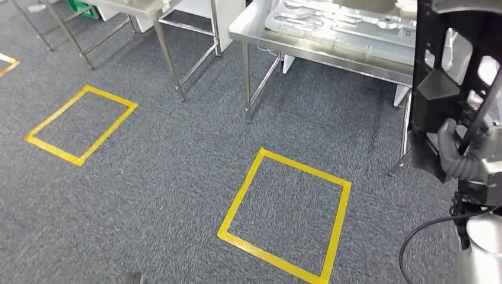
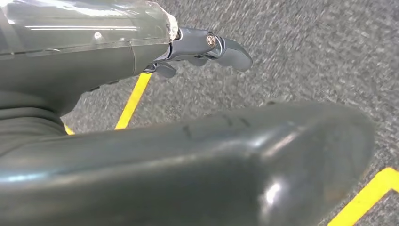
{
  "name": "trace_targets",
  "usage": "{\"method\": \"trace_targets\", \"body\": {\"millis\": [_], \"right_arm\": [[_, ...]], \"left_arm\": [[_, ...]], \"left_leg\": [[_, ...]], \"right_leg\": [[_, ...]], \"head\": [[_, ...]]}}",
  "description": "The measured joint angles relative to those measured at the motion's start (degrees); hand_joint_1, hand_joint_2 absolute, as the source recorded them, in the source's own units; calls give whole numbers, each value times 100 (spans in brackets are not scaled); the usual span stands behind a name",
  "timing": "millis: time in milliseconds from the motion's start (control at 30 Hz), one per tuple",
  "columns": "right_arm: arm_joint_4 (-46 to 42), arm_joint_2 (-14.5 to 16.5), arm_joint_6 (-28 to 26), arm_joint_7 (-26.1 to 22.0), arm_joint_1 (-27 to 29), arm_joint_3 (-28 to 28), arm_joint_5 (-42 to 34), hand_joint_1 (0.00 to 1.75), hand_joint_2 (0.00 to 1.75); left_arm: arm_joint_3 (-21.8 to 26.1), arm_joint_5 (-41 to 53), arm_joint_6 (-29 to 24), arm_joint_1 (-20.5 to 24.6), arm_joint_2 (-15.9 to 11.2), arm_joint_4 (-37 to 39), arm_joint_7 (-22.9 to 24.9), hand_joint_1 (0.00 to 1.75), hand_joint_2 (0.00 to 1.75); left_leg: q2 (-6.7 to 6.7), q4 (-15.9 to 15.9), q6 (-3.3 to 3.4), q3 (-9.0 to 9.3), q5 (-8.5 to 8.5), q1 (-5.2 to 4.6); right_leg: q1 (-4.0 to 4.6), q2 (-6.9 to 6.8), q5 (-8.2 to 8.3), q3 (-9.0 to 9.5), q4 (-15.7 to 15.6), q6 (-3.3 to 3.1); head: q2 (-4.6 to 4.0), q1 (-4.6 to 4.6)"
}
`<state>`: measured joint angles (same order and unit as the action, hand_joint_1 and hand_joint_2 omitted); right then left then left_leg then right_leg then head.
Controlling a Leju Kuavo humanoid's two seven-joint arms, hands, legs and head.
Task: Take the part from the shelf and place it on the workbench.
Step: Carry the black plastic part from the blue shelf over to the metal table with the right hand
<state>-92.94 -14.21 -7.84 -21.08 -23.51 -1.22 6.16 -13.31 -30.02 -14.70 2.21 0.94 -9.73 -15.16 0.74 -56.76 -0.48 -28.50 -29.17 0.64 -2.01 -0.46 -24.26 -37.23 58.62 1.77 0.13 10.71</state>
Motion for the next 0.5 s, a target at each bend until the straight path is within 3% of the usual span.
{"method": "trace_targets", "body": {"millis": [100,133,233,267,300,400,433,467,500], "right_arm": [[66,32,1,9,-131,93,33,175,175],[90,42,2,11,-195,121,42,175,175],[171,58,6,14,-323,186,57,175,175],[201,63,8,17,-332,204,61,175,175],[230,69,10,20,-340,218,63,175,175],[309,89,15,26,-408,248,68,175,175],[336,94,18,26,-446,258,69,175,175],[364,100,25,30,-482,271,74,175,175],[392,107,32,34,-511,285,83,175,175]], "left_arm": [[12,-15,-17,8,4,0,-5,0,0],[17,-16,-21,12,9,0,-7,0,0],[28,-16,-29,17,20,0,-9,0,0],[31,-17,-30,9,20,0,-8,0,0],[33,-18,-31,-1,21,0,-8,0,0],[37,-19,-33,-28,18,1,-5,0,0],[38,-19,-34,-27,16,1,-2,0,0],[39,-17,-34,-21,17,2,1,0,0],[39,-16,-34,-17,19,2,4,0,0]], "left_leg": [[-28,-269,-74,-84,-64,23],[-34,-572,-92,-252,-142,34],[-38,-1691,-120,-977,-563,45],[-38,-1819,-111,-1126,-604,43],[-38,-1737,-90,-1178,-519,40],[-37,-684,43,-963,267,-12],[-36,-409,87,-892,429,-42],[-35,-259,126,-860,513,-69],[-37,-211,158,-843,488,-86]], "right_leg": [[-1,30,-29,100,0,-143],[4,35,-59,145,-5,-179],[48,44,-187,272,-6,-241],[65,54,-236,332,-5,-247],[81,64,-290,404,-4,-248],[115,83,-460,635,-11,-224],[117,91,-498,673,-24,-199],[114,99,-524,703,-44,-166],[116,107,-521,724,-48,-122]], "head": [[1,2],[1,3],[1,4],[1,4],[1,4],[0,2],[0,2],[0,2],[0,1]]}}
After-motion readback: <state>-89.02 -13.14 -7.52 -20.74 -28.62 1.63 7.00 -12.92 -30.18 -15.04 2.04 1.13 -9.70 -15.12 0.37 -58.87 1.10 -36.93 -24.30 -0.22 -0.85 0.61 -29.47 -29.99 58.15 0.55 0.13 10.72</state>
